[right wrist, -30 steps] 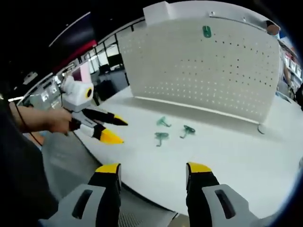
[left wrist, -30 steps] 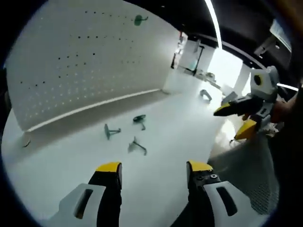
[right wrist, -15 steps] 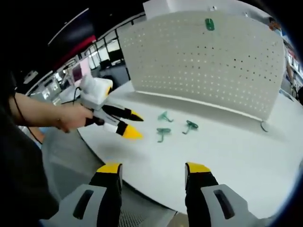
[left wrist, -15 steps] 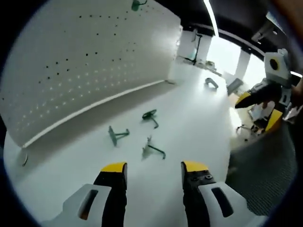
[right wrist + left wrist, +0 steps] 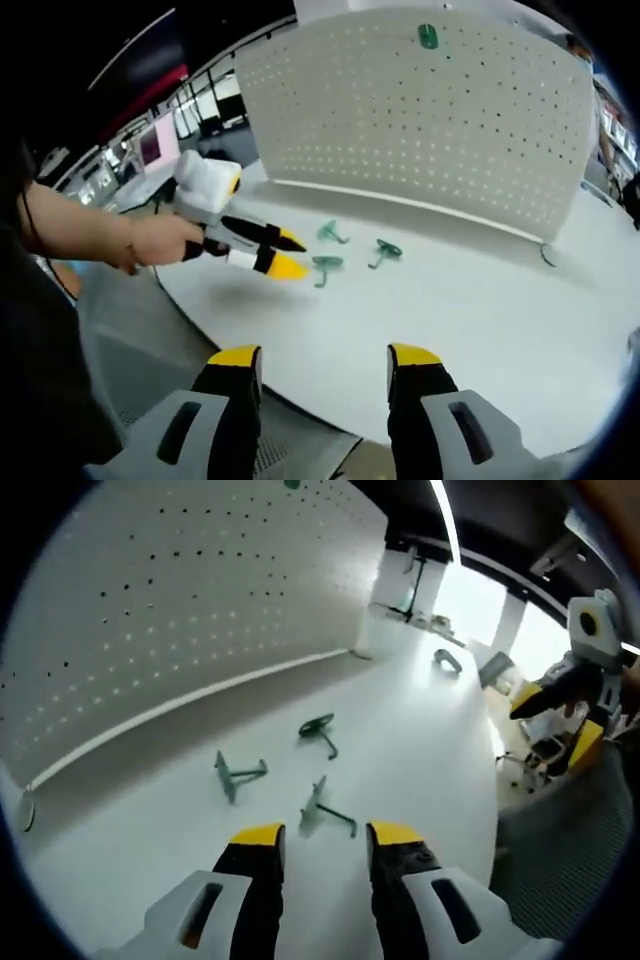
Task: Insert the hook assembly into the mounting plate slot until the hook locks in place.
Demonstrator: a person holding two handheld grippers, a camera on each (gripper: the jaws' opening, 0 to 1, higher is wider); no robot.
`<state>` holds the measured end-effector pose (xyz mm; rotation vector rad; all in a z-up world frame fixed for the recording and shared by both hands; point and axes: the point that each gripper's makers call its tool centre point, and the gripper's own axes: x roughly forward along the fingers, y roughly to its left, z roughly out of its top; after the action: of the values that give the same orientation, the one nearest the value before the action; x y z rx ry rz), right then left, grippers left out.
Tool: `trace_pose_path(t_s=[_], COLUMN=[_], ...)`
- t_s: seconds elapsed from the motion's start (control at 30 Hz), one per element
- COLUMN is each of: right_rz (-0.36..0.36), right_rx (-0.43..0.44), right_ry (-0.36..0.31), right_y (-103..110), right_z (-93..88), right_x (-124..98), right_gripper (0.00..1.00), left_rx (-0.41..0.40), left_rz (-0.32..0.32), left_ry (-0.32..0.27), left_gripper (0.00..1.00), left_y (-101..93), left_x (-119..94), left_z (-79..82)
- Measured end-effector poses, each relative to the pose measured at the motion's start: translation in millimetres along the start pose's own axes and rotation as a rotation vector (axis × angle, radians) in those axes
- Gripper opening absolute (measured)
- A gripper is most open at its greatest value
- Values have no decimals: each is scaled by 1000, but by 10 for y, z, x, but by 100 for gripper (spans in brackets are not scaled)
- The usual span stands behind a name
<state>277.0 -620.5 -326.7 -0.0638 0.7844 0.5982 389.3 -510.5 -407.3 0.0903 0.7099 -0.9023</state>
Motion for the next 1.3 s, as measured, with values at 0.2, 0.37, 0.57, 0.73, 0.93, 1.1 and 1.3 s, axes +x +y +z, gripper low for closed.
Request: trace_pose_path(t_s=[0.2, 0.37, 0.57, 0.73, 0.93, 1.1, 1.3], right_rz=[-7, -11, -7, -4, -27, -33, -28], right_rx=[31, 51, 60, 72, 82, 98, 96], right_ry=[6, 10, 10, 15, 12, 9, 6], right_y=[-41, -88, -59, -52, -138, -158, -143], right_z=[-31, -39, -13, -33, -43, -52, -46], right_x=[10, 57, 98, 107, 78, 76, 103], right_gripper=[50, 49, 49, 49, 49, 49, 49], left_rx=[39, 49, 67, 65, 101, 102, 128], left_rz=[-7, -10, -28, -34, -47, -36, -7], left_ry=[19, 25, 25, 23, 26, 27, 23], left_gripper=[32, 32, 25, 17, 6, 4, 3], left_y=[-18, 29, 43, 91, 49, 81, 115], left_x=[82, 125, 175, 215, 255, 271, 206], left_z=[-50, -48, -24, -16, -41, -30, 47])
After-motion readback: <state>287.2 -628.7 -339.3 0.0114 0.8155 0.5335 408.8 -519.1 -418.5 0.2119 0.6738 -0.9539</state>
